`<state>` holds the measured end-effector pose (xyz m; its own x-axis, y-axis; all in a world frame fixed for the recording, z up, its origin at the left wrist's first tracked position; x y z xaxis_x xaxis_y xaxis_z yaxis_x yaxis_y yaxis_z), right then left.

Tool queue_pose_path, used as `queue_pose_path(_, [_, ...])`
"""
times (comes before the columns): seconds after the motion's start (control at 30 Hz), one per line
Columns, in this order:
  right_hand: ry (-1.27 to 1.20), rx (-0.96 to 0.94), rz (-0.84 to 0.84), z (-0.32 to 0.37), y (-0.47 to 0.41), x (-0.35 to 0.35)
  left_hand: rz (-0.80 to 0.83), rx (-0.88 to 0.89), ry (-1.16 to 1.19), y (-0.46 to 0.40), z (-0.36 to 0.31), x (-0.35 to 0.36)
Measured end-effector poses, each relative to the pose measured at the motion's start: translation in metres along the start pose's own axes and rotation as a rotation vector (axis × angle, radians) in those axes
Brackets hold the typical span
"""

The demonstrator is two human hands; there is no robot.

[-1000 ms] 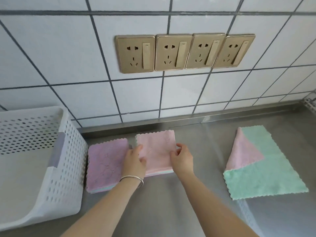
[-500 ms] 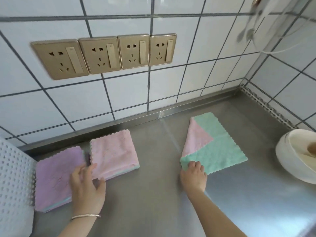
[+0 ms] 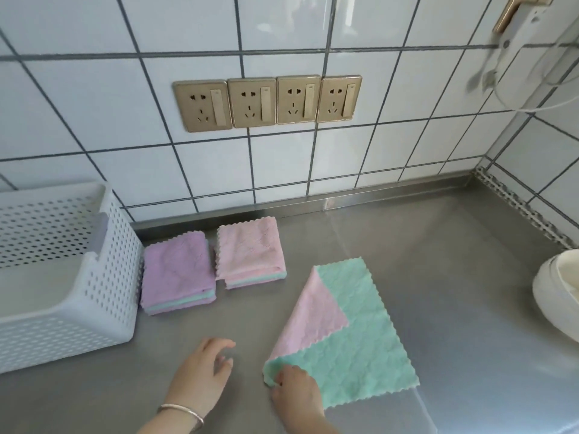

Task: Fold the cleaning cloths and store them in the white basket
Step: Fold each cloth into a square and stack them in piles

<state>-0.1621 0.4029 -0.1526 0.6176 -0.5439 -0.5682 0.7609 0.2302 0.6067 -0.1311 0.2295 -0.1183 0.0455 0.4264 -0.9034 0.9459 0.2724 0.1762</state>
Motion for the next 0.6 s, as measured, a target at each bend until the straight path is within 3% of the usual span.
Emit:
queue_pose_path(0.17, [-0.096,-0.104,0.130,0.033,0.050,0.068,0.144,-0.007,0.004,0.037,0.036,0.018])
queue_pose_path(0.37, [-0.095,-0.162,0.260,0.067,0.073,0.138,0.053,-0.009,0.048,0.062,0.071,0.019])
queue_pose_path(0.47, [0.012,-0.225,0.339,0.075,0.089,0.166,-0.077,0.062,-0.084,0.067,0.080,0.013])
queue_pose_path(0.6, [0.192,-0.424,0.409,0.073,0.104,0.171,0.035,0.177,-0.388,0.068,0.066,0.012])
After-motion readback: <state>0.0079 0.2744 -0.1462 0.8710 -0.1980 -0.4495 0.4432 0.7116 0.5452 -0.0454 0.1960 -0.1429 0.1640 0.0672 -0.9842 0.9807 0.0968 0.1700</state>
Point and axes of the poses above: each hand's wrist, its own y-axis away from the middle knuckle, its own x-axis out of the palm, z = x × y, the point moved 5 cm from there along -y, towards the middle knuckle, and after that the axes turned 15 degrees about -y, right-handed, at the moved point
